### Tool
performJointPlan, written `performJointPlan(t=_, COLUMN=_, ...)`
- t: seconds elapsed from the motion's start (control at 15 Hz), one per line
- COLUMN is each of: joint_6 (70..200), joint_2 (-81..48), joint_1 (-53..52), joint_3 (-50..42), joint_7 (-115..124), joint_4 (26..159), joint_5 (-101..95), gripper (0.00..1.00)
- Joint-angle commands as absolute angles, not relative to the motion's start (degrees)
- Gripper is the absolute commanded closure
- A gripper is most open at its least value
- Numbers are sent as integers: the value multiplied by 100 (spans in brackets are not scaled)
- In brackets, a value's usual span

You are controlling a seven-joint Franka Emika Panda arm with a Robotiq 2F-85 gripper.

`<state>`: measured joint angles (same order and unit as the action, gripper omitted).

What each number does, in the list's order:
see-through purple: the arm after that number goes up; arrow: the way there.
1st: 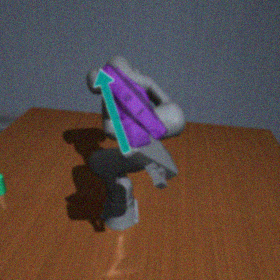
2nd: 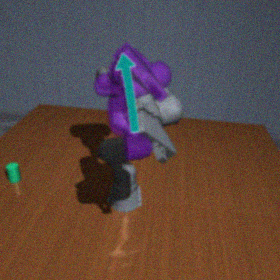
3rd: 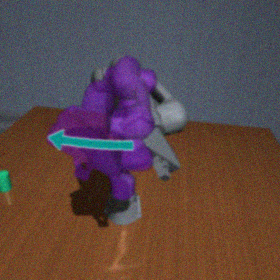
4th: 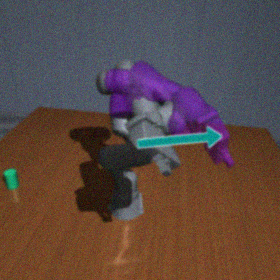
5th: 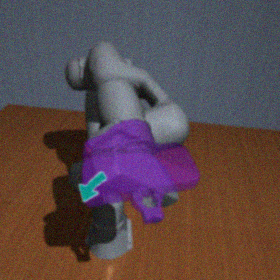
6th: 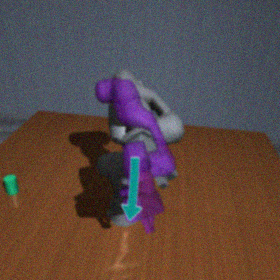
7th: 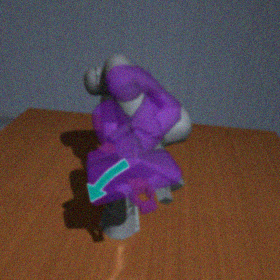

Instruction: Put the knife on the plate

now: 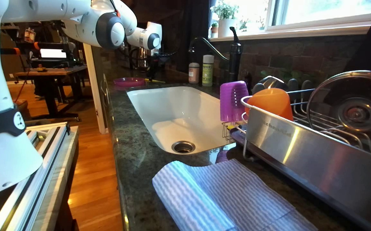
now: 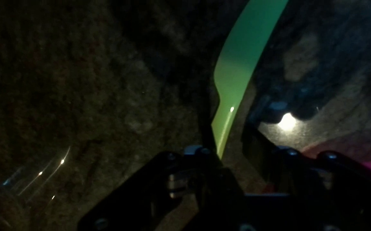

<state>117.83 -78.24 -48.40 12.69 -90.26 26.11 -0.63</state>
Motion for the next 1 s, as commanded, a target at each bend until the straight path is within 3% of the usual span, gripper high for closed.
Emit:
performJointPlan(t=0.0, joint_6=11510, joint_2=-7854, joint_1=-4791, joint_3=1291, joint_7=-8851, joint_4=2633, joint_5=38, gripper=59)
performJointPlan(t=0.07, joint_6=11487, joint_2=-7849, joint_1=-4793, joint_3=1263, joint_7=-8714, joint_4=2634, joint_5=39, gripper=67)
performJointPlan(t=0.13, joint_6=11429, joint_2=-7832, joint_1=-4792, joint_3=1233, joint_7=-8537, joint_4=2650, joint_5=32, gripper=84)
performJointPlan(t=0.4, joint_6=11285, joint_2=-7817, joint_1=-4786, joint_3=1223, joint_7=-8078, joint_4=2659, joint_5=19, gripper=64)
performJointPlan(t=0.47, joint_6=11261, joint_2=-7814, joint_1=-4786, joint_3=1216, joint_7=-8006, joint_4=2666, joint_5=8, gripper=92)
performJointPlan(t=0.6, joint_6=11319, joint_2=-7828, joint_1=-4796, joint_3=1204, joint_7=-7933, joint_4=2647, joint_5=-19, gripper=93)
performJointPlan(t=0.67, joint_6=11370, joint_2=-7817, joint_1=-4804, joint_3=1191, joint_7=-7918, joint_4=2642, joint_5=-38, gripper=100)
performJointPlan(t=0.93, joint_6=11575, joint_2=-7659, joint_1=-4901, joint_3=1043, joint_7=-7816, joint_4=2654, joint_5=-195, gripper=95)
